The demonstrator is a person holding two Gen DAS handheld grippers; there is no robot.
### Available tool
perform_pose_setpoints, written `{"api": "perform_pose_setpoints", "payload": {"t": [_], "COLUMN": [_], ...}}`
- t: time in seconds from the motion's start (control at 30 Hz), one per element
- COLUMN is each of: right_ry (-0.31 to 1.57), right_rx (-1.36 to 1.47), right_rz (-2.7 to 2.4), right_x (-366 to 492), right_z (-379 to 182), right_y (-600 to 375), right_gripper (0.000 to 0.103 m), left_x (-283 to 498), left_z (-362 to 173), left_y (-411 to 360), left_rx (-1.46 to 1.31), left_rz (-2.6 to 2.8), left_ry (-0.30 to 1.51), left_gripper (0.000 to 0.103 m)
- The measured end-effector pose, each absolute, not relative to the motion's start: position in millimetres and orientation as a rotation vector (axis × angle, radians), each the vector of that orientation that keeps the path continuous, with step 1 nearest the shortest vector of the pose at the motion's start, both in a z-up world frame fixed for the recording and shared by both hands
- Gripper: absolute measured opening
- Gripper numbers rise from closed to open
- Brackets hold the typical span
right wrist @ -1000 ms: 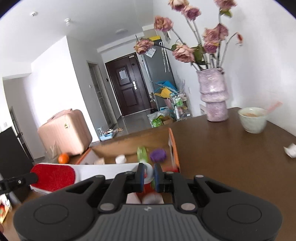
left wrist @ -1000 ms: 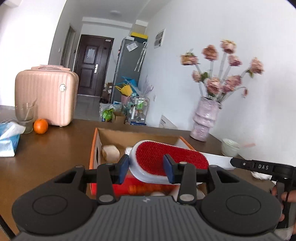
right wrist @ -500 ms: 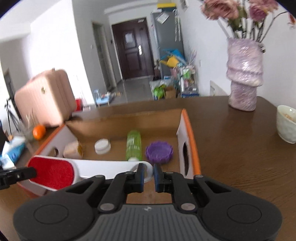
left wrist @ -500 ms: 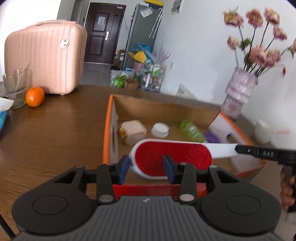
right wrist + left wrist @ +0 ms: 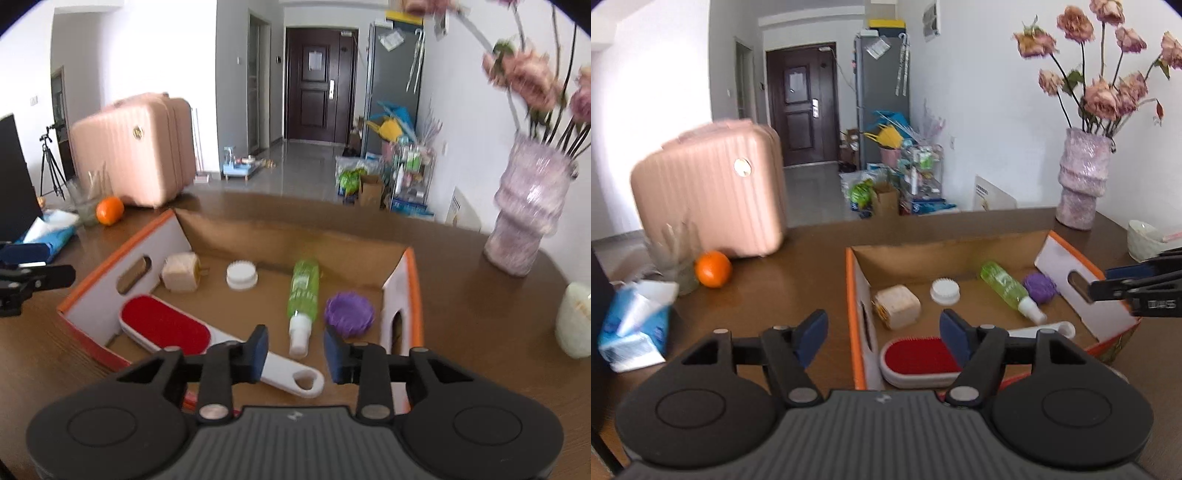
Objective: Organize rigid objects
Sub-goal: 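Lift both tools away from the box toward the table items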
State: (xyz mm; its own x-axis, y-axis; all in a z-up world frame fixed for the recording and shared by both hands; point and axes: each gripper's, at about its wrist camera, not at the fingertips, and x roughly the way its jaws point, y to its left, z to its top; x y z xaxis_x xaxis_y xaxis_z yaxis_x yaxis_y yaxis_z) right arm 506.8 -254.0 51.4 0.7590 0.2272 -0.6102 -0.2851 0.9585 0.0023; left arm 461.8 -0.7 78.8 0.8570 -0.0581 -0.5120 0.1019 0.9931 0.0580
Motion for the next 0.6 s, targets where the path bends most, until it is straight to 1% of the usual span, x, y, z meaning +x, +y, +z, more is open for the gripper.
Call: {"api": "perform_pose_setpoints", "payload": {"t": [0.03,0.07,0.1,0.13,0.17,0.23,0.3,0.37,0.6], "right_ry": [0.628,0.594,0.561,0.516,0.458,0.308,0.178,0.122,0.154], "right_rx": [-0.093,-0.088,-0.084,-0.085,-0.097,-0.126,-0.138,-0.121,-0.067], "right_rz": [0.276,0.273,0.271,0.266,0.257,0.232,0.214,0.190,0.156], "right_x": [497.9,486.6,476.9,465.4,454.4,426.0,401.1,383.3,352.9], "right_z": [62.4,73.2,80.9,88.6,93.2,97.8,92.7,84.4,70.0], "right_y": [-256.4,-259.9,-262.5,-265.6,-268.2,-272.1,-272.9,-274.8,-280.8], "right_gripper": [0.038,0.049,0.058,0.079,0.093,0.101,0.103,0.103,0.103], "left_x": [456.1,448.3,437.8,426.1,415.8,393.2,376.4,362.1,321.5], "left_z": [85.2,92.0,98.3,102.2,103.7,99.7,91.0,83.3,77.6], "left_y": [-1.0,-1.3,-1.2,-1.2,-1.6,-3.2,-7.1,-10.3,-15.0], "left_rx": [0.088,0.090,0.084,0.071,0.059,0.018,0.011,0.011,0.014], "left_rz": [-0.078,-0.073,-0.065,-0.060,-0.053,-0.027,-0.015,-0.018,-0.043], "left_ry": [0.517,0.490,0.448,0.396,0.340,0.212,0.161,0.146,0.130], "left_gripper": [0.072,0.078,0.087,0.091,0.101,0.103,0.103,0.103,0.103]}}
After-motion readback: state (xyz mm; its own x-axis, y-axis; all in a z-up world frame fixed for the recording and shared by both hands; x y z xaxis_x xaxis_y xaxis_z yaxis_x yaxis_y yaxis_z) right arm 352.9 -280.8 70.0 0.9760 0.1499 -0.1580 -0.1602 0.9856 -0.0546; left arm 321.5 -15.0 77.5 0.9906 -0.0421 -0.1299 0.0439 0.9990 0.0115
